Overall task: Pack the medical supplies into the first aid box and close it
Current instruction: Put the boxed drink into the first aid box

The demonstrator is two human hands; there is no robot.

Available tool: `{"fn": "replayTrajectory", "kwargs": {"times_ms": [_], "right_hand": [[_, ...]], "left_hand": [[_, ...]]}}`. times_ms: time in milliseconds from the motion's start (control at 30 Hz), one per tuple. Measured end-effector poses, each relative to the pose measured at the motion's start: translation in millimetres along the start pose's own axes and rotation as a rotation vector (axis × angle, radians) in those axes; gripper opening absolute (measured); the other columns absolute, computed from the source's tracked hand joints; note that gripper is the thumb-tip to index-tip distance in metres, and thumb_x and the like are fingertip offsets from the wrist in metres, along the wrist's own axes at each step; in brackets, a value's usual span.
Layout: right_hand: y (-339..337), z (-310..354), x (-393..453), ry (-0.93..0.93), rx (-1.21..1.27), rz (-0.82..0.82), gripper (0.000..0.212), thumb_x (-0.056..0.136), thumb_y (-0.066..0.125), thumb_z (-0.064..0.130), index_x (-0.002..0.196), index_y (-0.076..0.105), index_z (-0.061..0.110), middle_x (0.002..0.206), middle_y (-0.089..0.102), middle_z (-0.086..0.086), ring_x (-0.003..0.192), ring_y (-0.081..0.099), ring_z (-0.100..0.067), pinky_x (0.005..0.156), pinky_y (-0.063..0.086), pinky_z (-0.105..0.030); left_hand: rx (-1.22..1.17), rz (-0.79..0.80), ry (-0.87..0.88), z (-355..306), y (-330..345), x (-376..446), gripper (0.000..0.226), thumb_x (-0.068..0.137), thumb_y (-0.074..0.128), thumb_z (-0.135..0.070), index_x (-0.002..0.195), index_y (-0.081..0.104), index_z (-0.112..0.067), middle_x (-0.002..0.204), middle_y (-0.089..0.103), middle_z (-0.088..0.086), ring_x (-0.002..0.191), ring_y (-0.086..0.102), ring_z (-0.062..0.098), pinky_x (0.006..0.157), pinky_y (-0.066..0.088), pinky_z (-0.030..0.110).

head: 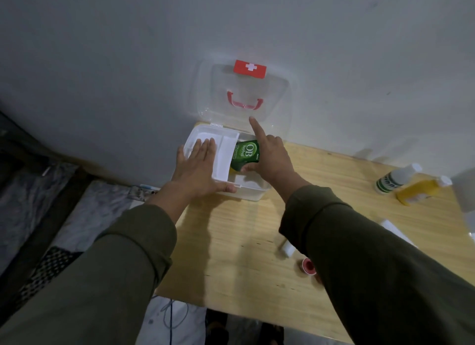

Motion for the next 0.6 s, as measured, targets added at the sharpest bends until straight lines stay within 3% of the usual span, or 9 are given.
{"fn": "replayTrajectory", "kwargs": {"times_ms": [233,467,600], "right_hand": [[11.1,5.7,-1.3,0.041,0.105,0.001,0.102,0.074,0.077,0.012,0.149,0.01,0.032,0.135,0.045,-0.016,0.121,0.049,-0.03,0.097,0.046,-0.041],[18.0,1.0,2.6,0.156,0.258,-0.033,0.096,0.077,0.072,0.004,0.148,0.013,0.033,0.133,0.043,-0.017,0.116,0.052,-0.028,0.098,0.046,-0.035],[30.0,-5.3,2.6,0.228,0.409,-0.009,0.103,0.077,0.069,-0.004,0.148,0.004,0.033,0.111,0.061,-0.017,0.091,0.063,-0.024,0.078,0.054,-0.031]], "left_hand": [[-0.009,-0.013,0.0,-0.1,-0.3,0.3,0.129,0.063,0.045,-0.086,0.148,-0.018,-0.013,0.16,-0.014,0.004,0.147,-0.013,0.022,0.114,-0.008,0.056],[-0.01,-0.018,-0.003,0.3,-0.9,0.2,0.126,0.064,0.047,-0.084,0.148,-0.017,-0.014,0.16,-0.013,0.004,0.148,-0.012,0.022,0.114,-0.008,0.055],[-0.009,-0.018,-0.004,0.4,-1.3,0.0,0.126,0.065,0.049,-0.083,0.148,-0.017,-0.015,0.16,-0.013,0.003,0.148,-0.012,0.022,0.114,-0.008,0.055]]}}
Point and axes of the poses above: each hand's wrist, its own x-axis towards the middle knuckle, its own y-axis out of the palm, z = x × y, the point moved 9 cm from there along x, towards the middle knuckle
